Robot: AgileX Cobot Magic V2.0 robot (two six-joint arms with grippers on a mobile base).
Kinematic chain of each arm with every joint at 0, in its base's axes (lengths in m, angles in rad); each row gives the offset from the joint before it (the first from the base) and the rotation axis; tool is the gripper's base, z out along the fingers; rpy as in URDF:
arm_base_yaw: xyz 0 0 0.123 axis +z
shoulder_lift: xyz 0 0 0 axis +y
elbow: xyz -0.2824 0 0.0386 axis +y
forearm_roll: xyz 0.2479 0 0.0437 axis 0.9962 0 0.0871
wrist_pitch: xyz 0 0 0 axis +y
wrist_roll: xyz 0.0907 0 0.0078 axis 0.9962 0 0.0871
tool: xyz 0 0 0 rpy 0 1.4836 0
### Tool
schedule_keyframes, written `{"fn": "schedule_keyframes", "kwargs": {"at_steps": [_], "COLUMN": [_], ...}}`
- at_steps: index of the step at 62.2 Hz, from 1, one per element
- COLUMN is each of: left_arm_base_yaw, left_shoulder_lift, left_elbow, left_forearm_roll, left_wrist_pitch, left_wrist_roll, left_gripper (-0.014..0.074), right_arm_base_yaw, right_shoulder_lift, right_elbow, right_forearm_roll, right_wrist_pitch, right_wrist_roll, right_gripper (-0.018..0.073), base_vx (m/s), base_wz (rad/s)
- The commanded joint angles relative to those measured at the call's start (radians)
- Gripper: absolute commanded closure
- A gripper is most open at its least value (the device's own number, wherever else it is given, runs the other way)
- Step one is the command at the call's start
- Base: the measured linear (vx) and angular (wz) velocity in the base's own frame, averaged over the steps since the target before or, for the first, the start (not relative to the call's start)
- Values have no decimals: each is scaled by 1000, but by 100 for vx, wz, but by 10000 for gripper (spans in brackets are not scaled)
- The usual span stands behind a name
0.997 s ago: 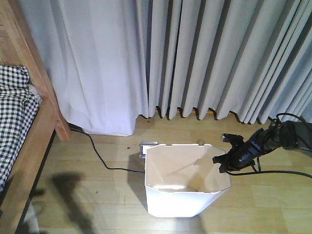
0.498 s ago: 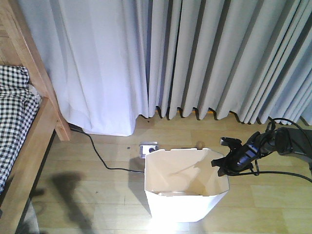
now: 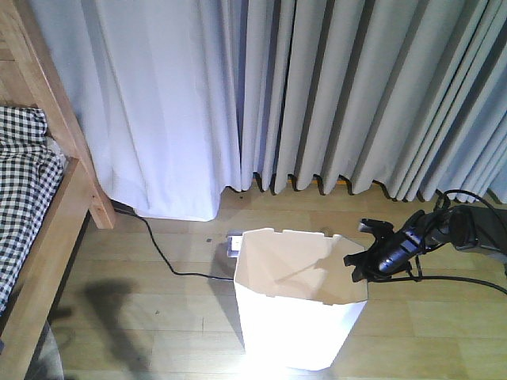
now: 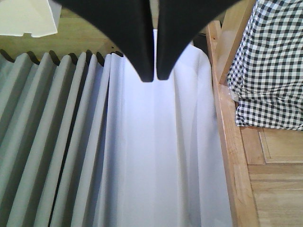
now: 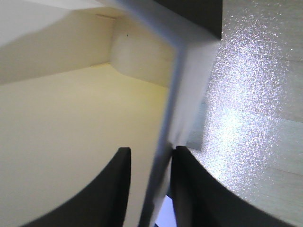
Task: Move trash bin to bedside with robot
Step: 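Open the right gripper and release the bin rim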
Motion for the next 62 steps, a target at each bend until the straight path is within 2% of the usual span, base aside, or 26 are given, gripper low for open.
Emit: {"fn": "schedule_keyframes", "kwargs": {"at_steps": [1,17,30,50,55,62], "left_arm_base_yaw": [-6,-6,-6,-6,-6,-6], "left_shoulder_lift": [-13,-13,-13,-13,-13,-13], "left_elbow": [19,19,19,19,19,19], "left_forearm_roll": [-2,-2,-2,-2,-2,-2], "left_wrist_pitch": [-69,-69,-69,-69,-69,-69], "left_wrist_roll": [-4,-4,-4,-4,-4,-4], "left_gripper": [602,602,602,602,602,602], "right_arm_base_yaw": [-3,-3,-4,-4,-9,-13], "right_shoulder_lift": [-74,-74,-74,-74,-82,-117], "right_elbow": [-16,-33,-72,-74,-82,-31], "right_forearm_roll": [4,0,-24,-65,-101,-97], "right_wrist_pitch": [43,47,66,65,44,5], "right_wrist_roll": [-8,2,59,39,81,98], "right_gripper": [294,165,25,17,17,17], "base_vx": [0,0,0,0,0,0], "base_wz": [0,0,0,0,0,0]}}
